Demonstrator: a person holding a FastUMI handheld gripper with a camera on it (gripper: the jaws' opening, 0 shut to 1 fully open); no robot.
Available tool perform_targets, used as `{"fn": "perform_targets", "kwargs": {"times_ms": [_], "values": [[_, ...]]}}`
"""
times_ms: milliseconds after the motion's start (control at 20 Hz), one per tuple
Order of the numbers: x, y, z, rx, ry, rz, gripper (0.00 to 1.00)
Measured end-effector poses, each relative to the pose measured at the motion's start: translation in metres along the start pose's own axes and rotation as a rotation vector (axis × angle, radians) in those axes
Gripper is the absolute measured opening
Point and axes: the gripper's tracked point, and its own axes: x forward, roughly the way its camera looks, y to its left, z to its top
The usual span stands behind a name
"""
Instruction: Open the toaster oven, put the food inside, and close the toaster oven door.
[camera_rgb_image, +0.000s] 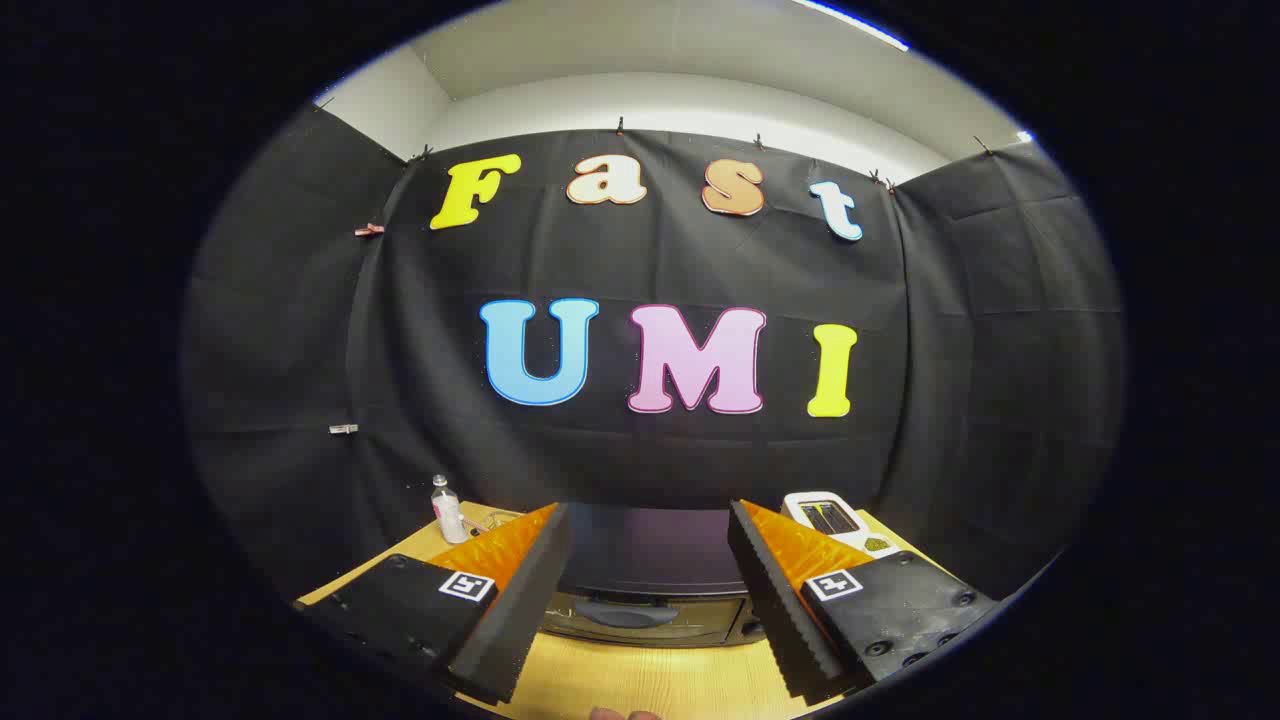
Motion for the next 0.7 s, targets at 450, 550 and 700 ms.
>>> {"fn": "perform_targets", "kwargs": {"times_ms": [450,550,700], "values": [[-0.0025,-0.0059,0.0077,0.035,-0.026,-0.020,0.97],[-0.0025,-0.0074,0.0080,0.043,-0.026,-0.023,0.97],[-0.0006,-0.0067,0.0068,0.046,-0.022,-0.022,0.97]]}}
